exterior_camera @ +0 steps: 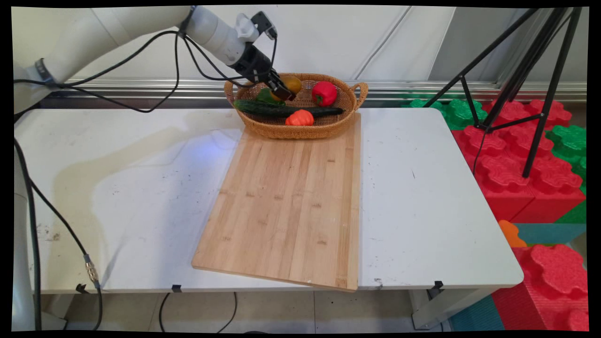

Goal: Place the picked object in the vegetable basket

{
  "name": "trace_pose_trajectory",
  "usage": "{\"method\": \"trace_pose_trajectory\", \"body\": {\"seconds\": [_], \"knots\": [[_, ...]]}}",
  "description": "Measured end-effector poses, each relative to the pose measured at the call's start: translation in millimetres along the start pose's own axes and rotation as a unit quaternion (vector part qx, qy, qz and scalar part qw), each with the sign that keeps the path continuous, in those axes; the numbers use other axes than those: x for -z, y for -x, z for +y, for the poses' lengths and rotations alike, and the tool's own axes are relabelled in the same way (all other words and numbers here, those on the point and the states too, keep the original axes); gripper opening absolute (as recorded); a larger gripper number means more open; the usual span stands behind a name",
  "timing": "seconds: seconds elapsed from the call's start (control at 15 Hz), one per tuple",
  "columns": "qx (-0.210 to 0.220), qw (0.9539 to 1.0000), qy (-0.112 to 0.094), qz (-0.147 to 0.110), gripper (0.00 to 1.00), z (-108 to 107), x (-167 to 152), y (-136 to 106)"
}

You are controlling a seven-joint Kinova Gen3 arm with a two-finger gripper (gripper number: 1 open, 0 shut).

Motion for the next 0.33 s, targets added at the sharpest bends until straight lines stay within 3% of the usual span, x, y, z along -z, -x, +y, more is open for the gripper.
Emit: {"method": "trace_pose_trajectory", "body": {"seconds": [0.13, 0.2, 0.33], "knots": [[-0.002, 1.0000, -0.001, -0.002, 0.00, -2, -10, -3], [-0.003, 1.0000, -0.001, 0.000, 1.00, -3, -15, -5], [-0.004, 1.0000, -0.001, 0.003, 1.00, -4, -19, -8]]}}
